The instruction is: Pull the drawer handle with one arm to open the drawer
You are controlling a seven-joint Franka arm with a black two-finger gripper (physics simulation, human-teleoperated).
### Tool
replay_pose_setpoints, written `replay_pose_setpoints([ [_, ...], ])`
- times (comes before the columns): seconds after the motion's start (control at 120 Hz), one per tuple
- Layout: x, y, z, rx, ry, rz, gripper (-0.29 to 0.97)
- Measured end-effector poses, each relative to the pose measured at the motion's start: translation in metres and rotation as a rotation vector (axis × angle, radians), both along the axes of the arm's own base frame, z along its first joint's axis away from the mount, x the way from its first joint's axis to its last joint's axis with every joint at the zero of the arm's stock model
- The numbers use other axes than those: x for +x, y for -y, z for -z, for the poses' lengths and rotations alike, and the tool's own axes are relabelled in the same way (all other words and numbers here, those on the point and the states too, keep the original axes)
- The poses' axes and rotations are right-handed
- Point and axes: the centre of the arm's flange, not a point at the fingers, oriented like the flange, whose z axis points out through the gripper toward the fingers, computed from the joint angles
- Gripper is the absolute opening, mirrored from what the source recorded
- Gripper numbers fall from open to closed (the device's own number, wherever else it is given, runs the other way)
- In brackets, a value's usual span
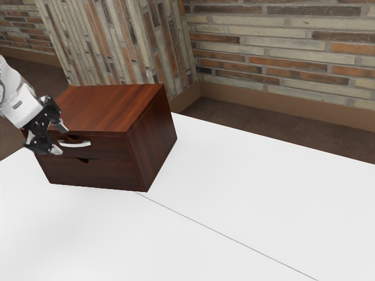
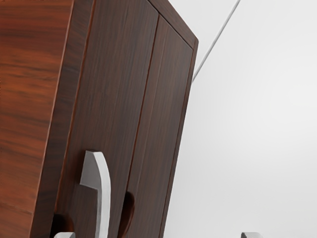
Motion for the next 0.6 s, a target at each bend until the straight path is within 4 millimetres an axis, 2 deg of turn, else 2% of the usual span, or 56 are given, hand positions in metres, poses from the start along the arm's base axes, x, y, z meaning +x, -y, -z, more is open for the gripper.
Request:
replay_pose_setpoints([
  [0.142, 0.01, -0.015, 0.019, 0.008, 0.017, 0.087, 0.32],
  [0.417, 0.017, -0.026, 0.027, 0.069, 0.037, 0.219, 0.26],
  [0.6, 0.022, -0.035, 0.043, 0.081, 0.018, 0.279, 0.25],
])
